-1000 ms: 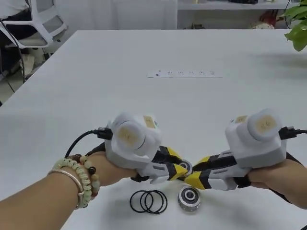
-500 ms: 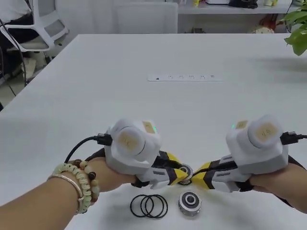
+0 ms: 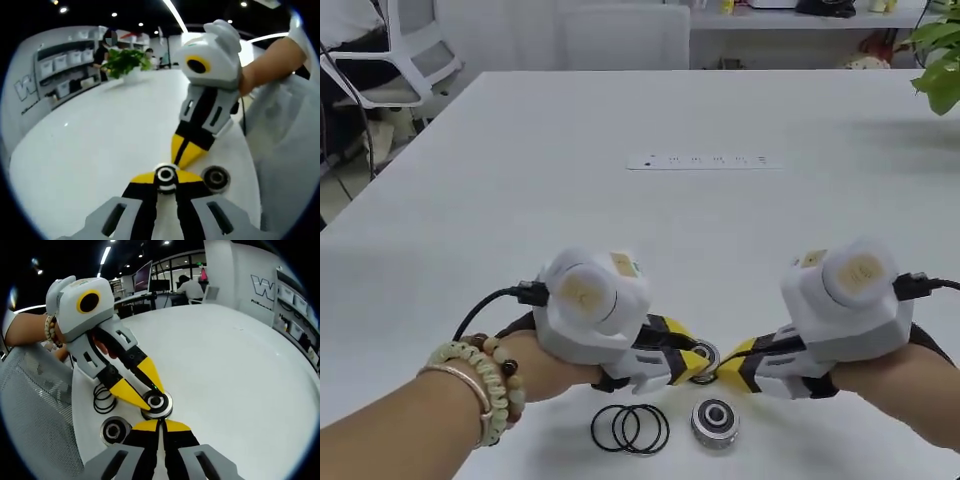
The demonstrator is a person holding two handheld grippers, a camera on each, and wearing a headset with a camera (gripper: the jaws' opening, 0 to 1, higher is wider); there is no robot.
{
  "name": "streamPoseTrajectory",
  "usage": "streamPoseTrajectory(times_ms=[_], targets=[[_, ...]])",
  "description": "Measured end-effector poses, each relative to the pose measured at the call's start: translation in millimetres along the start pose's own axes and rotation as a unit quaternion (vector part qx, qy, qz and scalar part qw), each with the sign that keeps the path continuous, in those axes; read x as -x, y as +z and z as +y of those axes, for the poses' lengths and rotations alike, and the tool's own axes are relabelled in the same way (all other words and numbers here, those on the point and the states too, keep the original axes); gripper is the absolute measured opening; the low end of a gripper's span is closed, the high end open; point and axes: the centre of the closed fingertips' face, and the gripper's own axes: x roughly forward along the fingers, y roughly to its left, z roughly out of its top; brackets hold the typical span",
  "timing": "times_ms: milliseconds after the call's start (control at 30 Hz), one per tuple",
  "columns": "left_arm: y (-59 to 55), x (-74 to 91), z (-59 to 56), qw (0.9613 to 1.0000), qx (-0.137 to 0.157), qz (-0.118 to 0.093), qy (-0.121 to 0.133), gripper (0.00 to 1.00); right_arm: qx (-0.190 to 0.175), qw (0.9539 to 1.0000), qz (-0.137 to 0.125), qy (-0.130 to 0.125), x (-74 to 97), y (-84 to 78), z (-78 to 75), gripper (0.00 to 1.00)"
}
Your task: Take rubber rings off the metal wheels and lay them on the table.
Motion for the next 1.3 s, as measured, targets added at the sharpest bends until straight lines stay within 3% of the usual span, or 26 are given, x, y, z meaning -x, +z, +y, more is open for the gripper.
streamPoseTrajectory(times_ms=[67,133,200,300,400,500,633,800,1300], targets=[[-0.1,-0.2,-0.1,1.0000,-0.004,0.001,0.001,0.14,-0.051,0.9987,0.004,-0.002,0.0,-1.4,-1.1,0.00],[-0.4,-0.3,0.2,1.0000,-0.006,0.001,0.000,0.14,-0.077,0.9971,-0.002,0.005,-0.2,-0.7,-2.6,0.00],[-0.6,-0.5,0.2,1.0000,-0.008,0.002,0.000,0.14,-0.132,0.9910,-0.010,0.017,0.6,-1.3,-3.7,0.00],[-0.7,-0.7,0.4,0.9999,-0.012,0.002,0.000,0.14,-0.204,0.9780,-0.025,0.033,3.9,-0.4,-5.7,0.00],[-0.7,-0.5,0.3,0.9999,-0.011,0.002,-0.001,0.14,-0.231,0.9714,-0.042,0.036,7.6,3.1,-8.8,0.00],[-0.6,-0.5,0.0,0.9999,-0.010,0.002,-0.001,0.14,-0.251,0.9643,-0.063,0.055,12.2,11.0,-3.3,0.00],[-0.8,-0.4,0.1,0.9999,-0.011,0.003,-0.001,0.14,-0.239,0.9674,-0.060,0.057,13.6,10.8,1.1,0.00],[-0.9,0.1,-0.6,0.9999,-0.016,0.005,0.001,0.14,-0.247,0.9650,-0.065,0.061,14.3,13.7,4.7,0.00],[-0.3,-0.4,-1.6,0.9998,-0.021,0.006,0.002,0.14,-0.240,0.9651,-0.076,0.073,13.1,25.1,11.7,0.00]])
